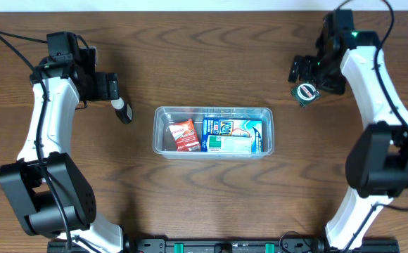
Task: Pack container
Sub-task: 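Move the right gripper to the green Zam-Buk tin and grasp it, then lift the Zam-Buk tin and carry it over the container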
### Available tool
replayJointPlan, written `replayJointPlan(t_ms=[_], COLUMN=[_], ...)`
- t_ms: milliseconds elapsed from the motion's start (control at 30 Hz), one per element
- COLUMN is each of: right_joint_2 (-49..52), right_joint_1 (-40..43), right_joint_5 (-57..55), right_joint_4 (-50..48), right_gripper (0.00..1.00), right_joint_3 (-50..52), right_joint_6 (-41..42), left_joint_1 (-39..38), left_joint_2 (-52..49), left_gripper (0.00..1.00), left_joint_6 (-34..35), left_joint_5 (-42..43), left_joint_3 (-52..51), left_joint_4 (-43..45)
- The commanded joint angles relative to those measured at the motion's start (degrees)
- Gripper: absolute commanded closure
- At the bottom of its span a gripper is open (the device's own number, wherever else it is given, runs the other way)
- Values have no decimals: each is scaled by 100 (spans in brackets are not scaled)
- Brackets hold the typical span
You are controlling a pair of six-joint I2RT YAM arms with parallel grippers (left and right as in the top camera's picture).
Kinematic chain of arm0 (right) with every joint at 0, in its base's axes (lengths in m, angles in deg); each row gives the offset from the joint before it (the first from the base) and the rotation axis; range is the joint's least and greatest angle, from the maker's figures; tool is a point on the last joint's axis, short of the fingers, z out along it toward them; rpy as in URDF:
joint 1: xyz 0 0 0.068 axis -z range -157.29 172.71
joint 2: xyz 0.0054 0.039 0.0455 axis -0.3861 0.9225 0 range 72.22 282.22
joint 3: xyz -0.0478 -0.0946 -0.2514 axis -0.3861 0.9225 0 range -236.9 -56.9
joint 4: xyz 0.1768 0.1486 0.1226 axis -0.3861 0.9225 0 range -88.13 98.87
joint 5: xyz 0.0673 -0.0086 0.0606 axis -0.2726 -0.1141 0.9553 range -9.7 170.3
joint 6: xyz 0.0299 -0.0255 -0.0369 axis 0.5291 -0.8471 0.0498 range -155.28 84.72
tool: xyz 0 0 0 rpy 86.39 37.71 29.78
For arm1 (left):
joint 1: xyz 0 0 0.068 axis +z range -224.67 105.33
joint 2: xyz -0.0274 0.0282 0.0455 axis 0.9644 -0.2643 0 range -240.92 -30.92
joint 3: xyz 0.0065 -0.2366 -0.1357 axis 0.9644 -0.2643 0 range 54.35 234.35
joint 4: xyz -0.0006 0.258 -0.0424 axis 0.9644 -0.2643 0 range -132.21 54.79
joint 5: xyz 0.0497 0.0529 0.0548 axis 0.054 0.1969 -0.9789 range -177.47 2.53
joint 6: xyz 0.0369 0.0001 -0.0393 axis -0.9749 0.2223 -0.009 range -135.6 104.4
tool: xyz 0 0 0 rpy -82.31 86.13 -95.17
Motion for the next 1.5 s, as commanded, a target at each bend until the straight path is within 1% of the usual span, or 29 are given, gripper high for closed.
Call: replayJointPlan(t_ms=[0,133,367,533,767,800,867,933,967,1133,1200,1267,1367,1400,1467], right_joint_2=[378,656,693,778,964,964,964,966,968,968,968,968,970,970,970], right_joint_1=[133,151,151,149,114,109,96,87,76,35,20,11,-4,-15,-39], right_joint_5=[-129,-136,-339,-514,-463,-459,-446,-442,-444,-448,-450,-450,-450,-450,-452], right_joint_4=[-264,-586,-1082,-1137,-1067,-1069,-1071,-1078,-1075,-1088,-1113,-1117,-1117,-1121,-1137], right_gripper=[1,1,1,1,1,3,10,17,22,39,43,46,46,46,41], right_joint_3=[269,284,289,295,299,299,299,299,299,302,302,302,313,330,378], right_joint_6=[1154,1464,1832,2234,2317,2317,2319,2319,2317,2317,2315,2315,2315,2312,2310], left_joint_1=[20,20,20,20,20,17,20,20,20,20,20,17,20,20,20], left_joint_2=[-59,-59,-59,-59,-59,-59,-59,-59,-59,-59,-59,-59,-59,-59,-59], left_gripper=[2,2,2,2,2,2,2,2,2,2,2,2,2,2,2], left_joint_6=[31,31,31,31,31,31,31,31,31,31,31,31,31,31,31], left_joint_5=[-70,-70,-70,-70,-70,-70,-70,-70,-70,-70,-70,-70,-70,-70,-70], left_joint_3=[-35,-35,-35,-35,-35,-35,-35,-35,-35,-35,-35,-35,-35,-35,-35], left_joint_4=[2,2,2,4,2,2,2,2,2,2,2,2,2,2,2])
